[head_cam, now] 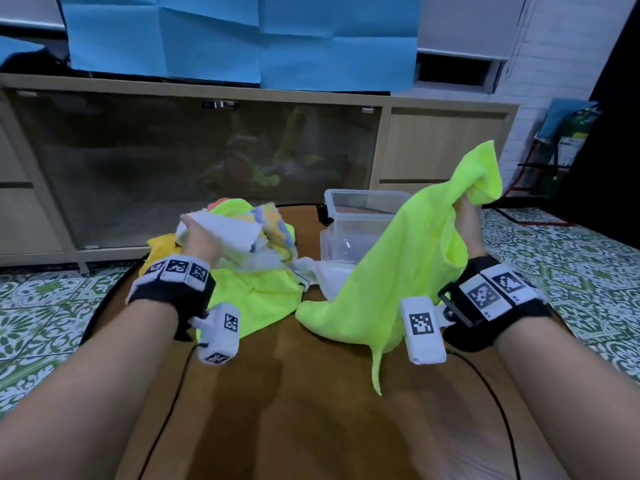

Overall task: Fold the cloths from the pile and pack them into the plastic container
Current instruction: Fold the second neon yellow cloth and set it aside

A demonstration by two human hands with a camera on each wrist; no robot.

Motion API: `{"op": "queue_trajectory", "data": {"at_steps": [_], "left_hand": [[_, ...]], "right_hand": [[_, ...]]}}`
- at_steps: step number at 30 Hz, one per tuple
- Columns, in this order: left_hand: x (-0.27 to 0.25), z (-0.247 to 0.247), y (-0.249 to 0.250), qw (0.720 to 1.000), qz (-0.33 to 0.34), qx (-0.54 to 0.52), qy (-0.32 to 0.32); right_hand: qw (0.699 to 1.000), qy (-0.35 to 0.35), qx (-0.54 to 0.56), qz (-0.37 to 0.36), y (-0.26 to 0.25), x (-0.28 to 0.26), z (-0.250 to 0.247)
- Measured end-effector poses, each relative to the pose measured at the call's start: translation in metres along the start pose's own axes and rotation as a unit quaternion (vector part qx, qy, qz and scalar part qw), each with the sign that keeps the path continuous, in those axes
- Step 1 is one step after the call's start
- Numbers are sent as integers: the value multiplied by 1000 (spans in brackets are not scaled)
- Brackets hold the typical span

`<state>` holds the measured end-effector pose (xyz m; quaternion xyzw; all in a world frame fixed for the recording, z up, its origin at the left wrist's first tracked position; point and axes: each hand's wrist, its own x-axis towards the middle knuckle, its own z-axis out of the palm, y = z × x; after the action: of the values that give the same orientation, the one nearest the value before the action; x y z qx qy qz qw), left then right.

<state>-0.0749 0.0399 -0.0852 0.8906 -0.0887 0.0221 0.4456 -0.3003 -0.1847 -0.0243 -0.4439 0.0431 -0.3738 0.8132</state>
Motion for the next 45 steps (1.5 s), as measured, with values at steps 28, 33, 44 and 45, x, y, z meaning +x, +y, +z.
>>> {"op": "queue_trajectory", "data": {"at_steps": [28, 33, 44, 45], "left_hand": [[-9, 9, -34, 999, 23, -4, -29], [2, -3, -36, 997, 13, -73, 7], [-7, -5, 27, 980, 132, -53, -139], [-3, -14, 34, 982, 144, -37, -120]], "right_hand": [[805, 102, -581, 60, 58, 8, -50], [810, 178, -557, -47, 44, 20, -72], [727, 61, -679, -84, 1, 26, -48], [719, 64, -685, -98, -14, 27, -46]]}}
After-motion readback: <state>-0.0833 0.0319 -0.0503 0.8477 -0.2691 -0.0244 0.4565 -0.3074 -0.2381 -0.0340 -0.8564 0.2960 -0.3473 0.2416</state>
